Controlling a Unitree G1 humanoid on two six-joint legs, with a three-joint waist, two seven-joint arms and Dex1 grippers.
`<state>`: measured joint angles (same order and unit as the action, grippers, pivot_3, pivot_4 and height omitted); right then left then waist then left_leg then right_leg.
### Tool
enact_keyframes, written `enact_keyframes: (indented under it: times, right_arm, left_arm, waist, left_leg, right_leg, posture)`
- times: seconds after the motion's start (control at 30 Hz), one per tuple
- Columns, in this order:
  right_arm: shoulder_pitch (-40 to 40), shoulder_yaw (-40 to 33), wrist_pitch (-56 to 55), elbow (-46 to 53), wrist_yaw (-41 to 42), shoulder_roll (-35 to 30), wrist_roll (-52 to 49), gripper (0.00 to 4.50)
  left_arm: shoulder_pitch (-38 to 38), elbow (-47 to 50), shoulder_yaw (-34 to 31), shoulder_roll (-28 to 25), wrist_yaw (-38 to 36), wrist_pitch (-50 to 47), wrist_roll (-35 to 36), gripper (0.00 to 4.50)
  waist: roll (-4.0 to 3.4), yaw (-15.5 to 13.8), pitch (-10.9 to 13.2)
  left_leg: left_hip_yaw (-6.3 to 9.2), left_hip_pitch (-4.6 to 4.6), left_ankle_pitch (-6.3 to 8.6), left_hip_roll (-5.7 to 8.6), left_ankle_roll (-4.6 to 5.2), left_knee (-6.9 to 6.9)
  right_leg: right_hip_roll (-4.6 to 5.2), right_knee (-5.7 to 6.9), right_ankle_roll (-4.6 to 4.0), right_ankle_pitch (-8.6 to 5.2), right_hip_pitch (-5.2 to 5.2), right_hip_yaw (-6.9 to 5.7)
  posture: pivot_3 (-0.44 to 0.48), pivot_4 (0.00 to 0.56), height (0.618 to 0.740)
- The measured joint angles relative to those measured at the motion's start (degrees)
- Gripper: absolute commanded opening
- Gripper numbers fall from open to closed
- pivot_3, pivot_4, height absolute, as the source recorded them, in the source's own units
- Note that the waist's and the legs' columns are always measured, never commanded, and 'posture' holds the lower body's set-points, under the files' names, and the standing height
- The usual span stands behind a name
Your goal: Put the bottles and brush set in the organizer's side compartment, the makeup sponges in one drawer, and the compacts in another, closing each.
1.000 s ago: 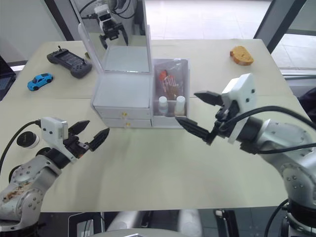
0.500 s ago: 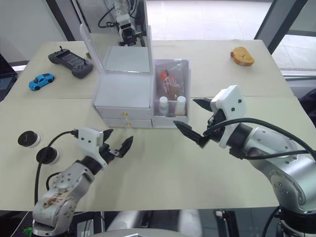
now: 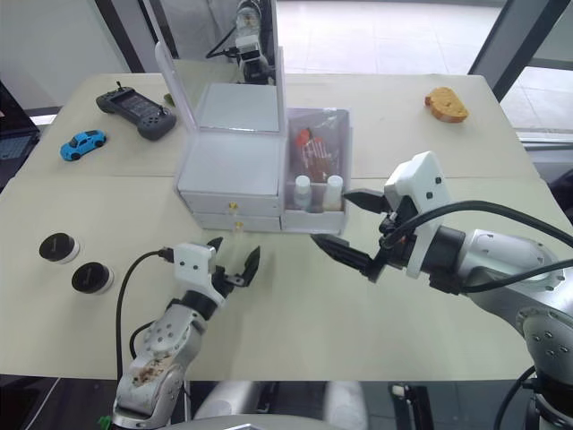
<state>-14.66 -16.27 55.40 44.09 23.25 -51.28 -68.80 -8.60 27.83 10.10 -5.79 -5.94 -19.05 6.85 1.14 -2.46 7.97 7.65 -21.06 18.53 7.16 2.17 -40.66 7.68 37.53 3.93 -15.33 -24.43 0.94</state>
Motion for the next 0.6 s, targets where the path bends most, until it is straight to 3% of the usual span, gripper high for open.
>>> enact_keyframes:
  times: [0.3, 0.4, 0.57, 0.6]
  right_arm:
    - [0.36, -0.09, -0.02, 0.13, 0.2, -3.87, -4.59, 4.5]
    - [0.34, -0.09, -0.02, 0.13, 0.16, -4.41, -4.67, 4.5]
    - [0.29, -0.08, -0.02, 0.12, -0.17, -5.42, -5.41, 4.5]
    - [0.27, -0.08, -0.02, 0.12, -0.19, -5.48, -5.8, 4.5]
  left_arm:
    - [4.83, -2.41, 1.02, 3.0, 1.49, -0.06, -2.27, 4.48]
    - [6.57, -3.52, 0.85, 3.93, 3.03, -0.86, -3.42, 3.87]
    - [6.67, -3.98, 0.3, 4.35, 3.96, -2.25, -4.16, 2.31]
    - [6.66, -3.98, 0.23, 4.37, 3.99, -2.54, -4.16, 2.31]
  waist:
    - [0.02, -0.26, 0.01]
    - [0.03, -0.28, 0.01]
    - [0.03, -0.34, 0.01]
    - [0.04, -0.36, 0.01]
  left_leg:
    - [-0.01, 0.0, 0.0, 0.0, 0.01, -0.03]
    - [-0.01, 0.0, 0.0, 0.0, 0.01, -0.04]
    - [-0.01, 0.0, 0.0, 0.0, 0.01, -0.04]
    - [-0.01, 0.0, 0.0, 0.0, 0.01, -0.04]
  right_leg:
    - [0.0, -0.01, 0.04, 0.02, 0.03, -0.02]
    - [0.0, -0.01, 0.05, 0.03, 0.03, -0.02]
    - [-0.01, 0.0, 0.05, 0.03, 0.02, -0.02]
    - [-0.01, -0.01, 0.05, 0.03, 0.03, -0.02]
  posture:
    - [0.0, 0.15, 0.74]
    - [0.0, 0.15, 0.74]
    - [0.0, 0.15, 0.74]
    - [0.0, 0.15, 0.74]
